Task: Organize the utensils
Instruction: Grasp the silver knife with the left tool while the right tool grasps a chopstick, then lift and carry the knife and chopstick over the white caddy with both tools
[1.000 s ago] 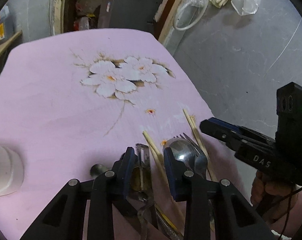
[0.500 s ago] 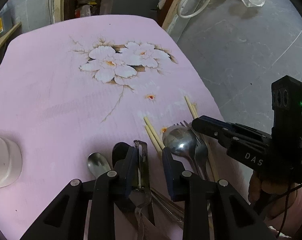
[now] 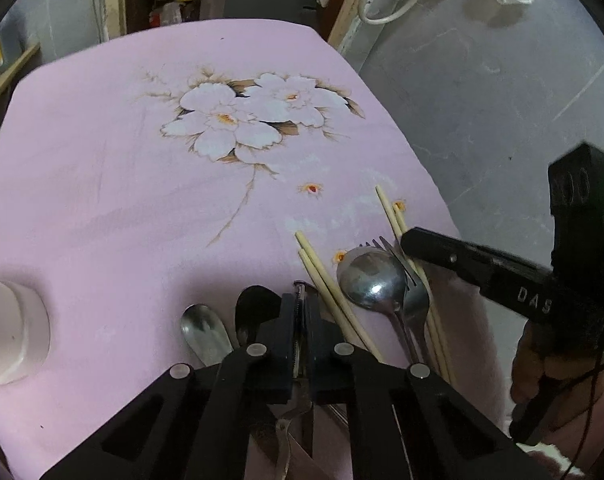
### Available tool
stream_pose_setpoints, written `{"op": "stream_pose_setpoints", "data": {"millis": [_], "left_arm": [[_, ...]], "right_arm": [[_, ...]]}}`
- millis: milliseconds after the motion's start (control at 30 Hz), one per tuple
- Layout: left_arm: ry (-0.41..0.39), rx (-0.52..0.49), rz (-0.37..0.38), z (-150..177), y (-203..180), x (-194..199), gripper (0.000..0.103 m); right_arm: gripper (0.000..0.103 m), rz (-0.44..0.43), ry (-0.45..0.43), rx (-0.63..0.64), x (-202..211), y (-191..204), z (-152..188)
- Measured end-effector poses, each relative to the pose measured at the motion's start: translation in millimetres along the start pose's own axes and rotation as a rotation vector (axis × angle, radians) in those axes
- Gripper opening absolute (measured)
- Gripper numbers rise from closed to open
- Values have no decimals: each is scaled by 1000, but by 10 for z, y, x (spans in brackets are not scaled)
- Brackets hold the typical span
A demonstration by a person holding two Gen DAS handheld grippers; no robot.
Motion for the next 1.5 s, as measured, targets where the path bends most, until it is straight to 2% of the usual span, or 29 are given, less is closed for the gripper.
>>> {"op": "stream_pose_setpoints", "data": {"millis": [400, 733, 1000, 1167, 1300, 1500], "left_arm": [[-66, 52, 33, 8, 91, 197, 4], [-196, 86, 33, 83, 141, 708, 4], [-353, 126, 4, 193, 219, 1156, 3], [-432, 128, 18, 223, 296, 1485, 3], [-482, 128, 37, 193, 427, 1780, 3], [-541, 100, 47, 158, 680, 2218, 3]], "right_arm": [[4, 13, -16, 73, 181, 52, -3], [4, -3, -82, 127, 564, 222, 60], [4, -15, -201, 147, 895, 525, 127], [4, -51, -318, 136, 1110, 840, 110], [4, -116, -425, 112, 1262, 1190, 17], [4, -148, -536, 168, 1381, 1825, -156]]}}
Point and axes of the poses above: each gripper's, at about its wrist camera, not at the fingertips, and x roughly against the way its jaws point, y to its left, z to its underside, the point moved 4 cm from there along -x, roughly the way its jaws point, and after that the axes turned 1 degree about x, right-handed, at the moved point
